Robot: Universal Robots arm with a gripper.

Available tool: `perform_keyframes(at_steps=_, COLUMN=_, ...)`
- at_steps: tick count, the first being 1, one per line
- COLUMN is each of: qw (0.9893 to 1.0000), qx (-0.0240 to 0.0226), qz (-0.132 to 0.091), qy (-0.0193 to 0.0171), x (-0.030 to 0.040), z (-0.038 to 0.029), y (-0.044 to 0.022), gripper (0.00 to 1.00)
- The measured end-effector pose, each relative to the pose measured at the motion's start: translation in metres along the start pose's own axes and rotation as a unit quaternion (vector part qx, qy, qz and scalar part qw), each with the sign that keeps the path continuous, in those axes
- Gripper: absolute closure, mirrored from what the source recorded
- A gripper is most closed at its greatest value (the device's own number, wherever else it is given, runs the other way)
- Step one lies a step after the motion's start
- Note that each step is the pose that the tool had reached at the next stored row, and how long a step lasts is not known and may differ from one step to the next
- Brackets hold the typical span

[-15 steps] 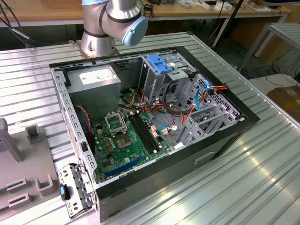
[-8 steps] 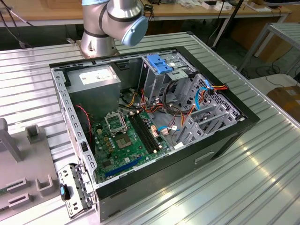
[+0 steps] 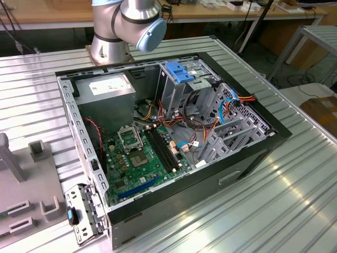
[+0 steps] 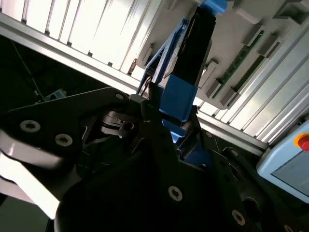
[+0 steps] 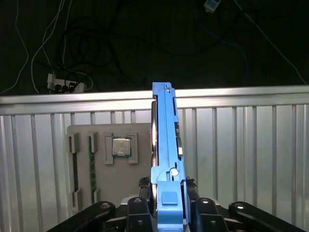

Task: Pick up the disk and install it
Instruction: 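Pick up the disk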

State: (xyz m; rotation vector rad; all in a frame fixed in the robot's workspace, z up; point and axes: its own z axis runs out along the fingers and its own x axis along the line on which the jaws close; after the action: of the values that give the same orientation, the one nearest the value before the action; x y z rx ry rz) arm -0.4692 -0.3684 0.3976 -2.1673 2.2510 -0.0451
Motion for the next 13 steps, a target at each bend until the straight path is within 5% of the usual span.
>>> perform_keyframes(at_steps=13, qw=1.0, qx=-0.0001, qz=0.0, qy=0.0, x=0.0, z=0.0, y=-0.0011, gripper=0.63)
